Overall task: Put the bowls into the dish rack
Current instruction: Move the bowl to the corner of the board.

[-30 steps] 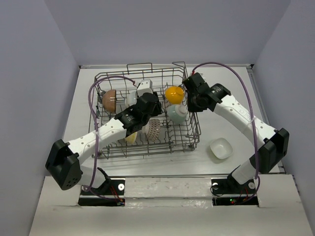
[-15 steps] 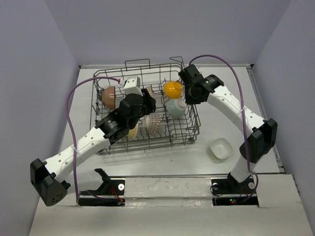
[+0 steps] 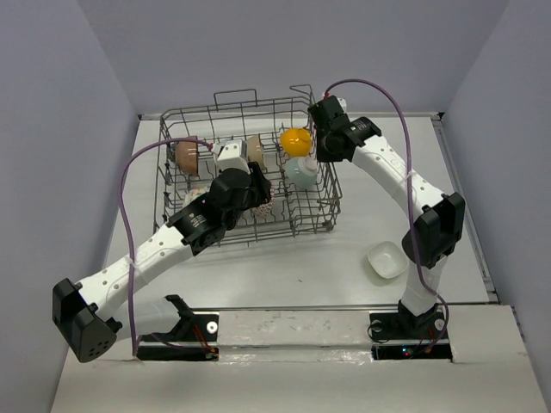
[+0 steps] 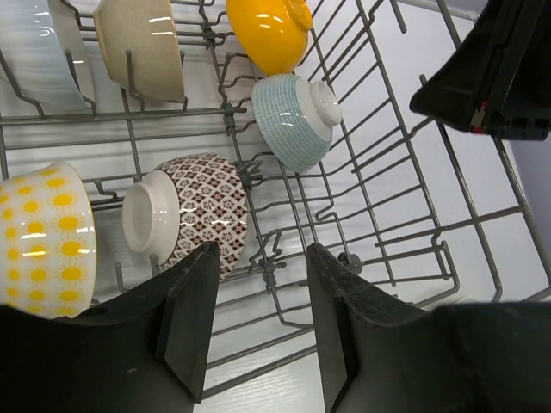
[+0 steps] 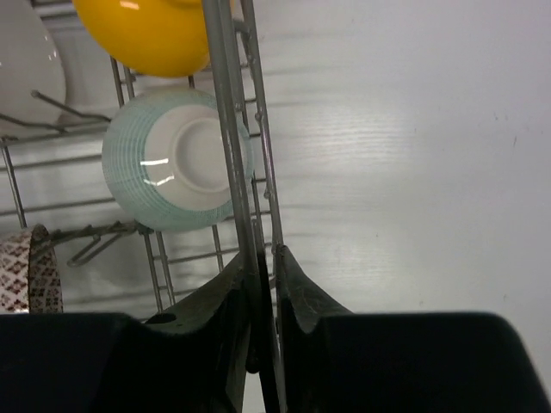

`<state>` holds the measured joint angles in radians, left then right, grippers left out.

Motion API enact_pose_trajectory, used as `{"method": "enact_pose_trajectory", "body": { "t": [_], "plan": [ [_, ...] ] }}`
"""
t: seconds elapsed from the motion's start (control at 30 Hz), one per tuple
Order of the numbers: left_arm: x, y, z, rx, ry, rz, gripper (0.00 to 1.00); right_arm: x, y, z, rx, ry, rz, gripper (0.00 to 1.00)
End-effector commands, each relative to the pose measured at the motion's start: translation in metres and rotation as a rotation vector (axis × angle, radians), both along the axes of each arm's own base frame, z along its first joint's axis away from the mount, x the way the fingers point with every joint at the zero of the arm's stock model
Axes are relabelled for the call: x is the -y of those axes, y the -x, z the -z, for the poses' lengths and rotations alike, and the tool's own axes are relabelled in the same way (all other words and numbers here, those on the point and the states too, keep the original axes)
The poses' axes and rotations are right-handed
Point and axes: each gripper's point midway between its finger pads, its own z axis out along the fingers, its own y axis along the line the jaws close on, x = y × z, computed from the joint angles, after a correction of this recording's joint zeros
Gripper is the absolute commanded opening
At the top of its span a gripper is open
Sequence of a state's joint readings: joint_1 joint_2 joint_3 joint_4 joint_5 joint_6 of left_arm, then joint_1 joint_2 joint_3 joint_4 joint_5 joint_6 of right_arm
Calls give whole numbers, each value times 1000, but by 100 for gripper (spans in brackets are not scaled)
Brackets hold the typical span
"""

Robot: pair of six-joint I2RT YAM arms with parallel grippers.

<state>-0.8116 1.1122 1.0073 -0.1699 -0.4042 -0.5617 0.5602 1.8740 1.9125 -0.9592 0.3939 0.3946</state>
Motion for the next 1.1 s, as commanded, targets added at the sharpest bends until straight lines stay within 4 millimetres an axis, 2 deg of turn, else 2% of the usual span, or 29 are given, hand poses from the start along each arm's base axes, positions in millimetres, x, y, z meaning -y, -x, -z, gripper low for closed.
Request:
{"method": "enact_pose_trajectory", "body": {
  "t": [0.0,0.13,0.17,0.27,0.33,0.5,0.53,0.63,0.67,0.73,0.77,0.83,0.87,0.97,1.0,1.07],
  "plan": [
    [-3,3,-14,41,13,9,54,0,-49,-59,264,-71,76,24],
    [-3,4,-13,41,14,13,57,0,-48,-65,284,-80,76,36],
    [-3,4,-14,44,18,15,58,1,-47,-69,294,-88,76,44],
    [-4,5,-15,47,17,14,59,2,-44,-77,313,-107,73,54],
    [-4,5,-15,48,17,16,59,4,-39,-90,336,-123,71,61],
    [-6,5,-15,54,17,13,59,11,-27,-119,386,-160,73,67],
    [-6,6,-15,54,15,13,59,14,-20,-132,409,-179,74,68],
    [-7,6,-17,60,10,14,59,23,-6,-148,428,-192,83,71],
    [-9,7,-17,60,10,11,59,31,4,-159,445,-205,101,71],
    [-11,9,-19,64,10,12,59,49,22,-157,418,-179,147,72],
    [-12,10,-20,66,12,16,59,64,39,-157,418,-180,194,72],
    [-14,14,-22,72,21,23,59,82,62,-142,386,-158,235,71],
    [-13,17,-24,76,32,39,59,97,84,-125,359,-150,268,70],
    [-11,20,-26,82,42,62,59,119,115,-95,326,-158,350,67],
    [-11,20,-27,84,41,65,59,130,134,-69,288,-139,364,67],
    [-10,21,-27,84,36,77,59,141,151,-40,249,-134,426,67]
  ]
}}
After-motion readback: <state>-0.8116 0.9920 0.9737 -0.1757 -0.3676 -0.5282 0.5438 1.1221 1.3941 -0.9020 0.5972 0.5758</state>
